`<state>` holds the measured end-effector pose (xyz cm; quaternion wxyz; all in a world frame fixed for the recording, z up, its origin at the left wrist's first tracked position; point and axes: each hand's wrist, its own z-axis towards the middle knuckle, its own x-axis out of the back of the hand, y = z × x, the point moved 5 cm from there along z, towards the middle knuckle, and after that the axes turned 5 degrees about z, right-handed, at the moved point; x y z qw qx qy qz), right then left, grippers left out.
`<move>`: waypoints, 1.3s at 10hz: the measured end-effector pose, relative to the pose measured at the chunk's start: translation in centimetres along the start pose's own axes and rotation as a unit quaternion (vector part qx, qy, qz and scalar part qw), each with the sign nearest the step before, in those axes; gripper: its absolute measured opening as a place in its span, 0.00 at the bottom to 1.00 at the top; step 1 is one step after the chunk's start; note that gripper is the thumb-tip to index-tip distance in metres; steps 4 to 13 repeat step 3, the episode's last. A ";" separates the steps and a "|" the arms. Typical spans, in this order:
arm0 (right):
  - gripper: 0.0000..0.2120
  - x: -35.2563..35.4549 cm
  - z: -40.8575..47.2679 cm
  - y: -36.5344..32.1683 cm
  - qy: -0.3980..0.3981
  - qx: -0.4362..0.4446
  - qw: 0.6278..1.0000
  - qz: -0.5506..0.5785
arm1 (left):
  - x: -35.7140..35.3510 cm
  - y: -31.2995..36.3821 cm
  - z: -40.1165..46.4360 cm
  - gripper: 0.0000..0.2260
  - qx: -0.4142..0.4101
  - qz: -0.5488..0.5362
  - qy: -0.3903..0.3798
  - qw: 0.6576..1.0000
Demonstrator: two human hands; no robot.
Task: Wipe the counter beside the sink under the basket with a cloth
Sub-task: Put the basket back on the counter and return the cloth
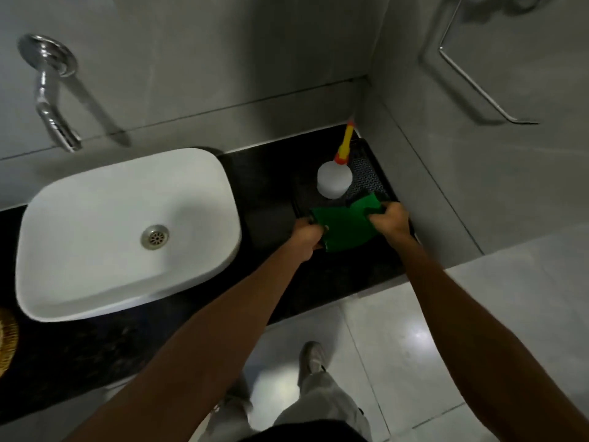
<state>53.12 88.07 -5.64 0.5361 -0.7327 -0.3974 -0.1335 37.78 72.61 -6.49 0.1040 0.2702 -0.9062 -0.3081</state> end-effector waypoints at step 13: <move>0.25 -1.7 -4.8 -5.7 0.117 0.195 0.956 -0.188 | 3.9 1.8 -4.4 0.14 -0.191 0.254 0.153 0.936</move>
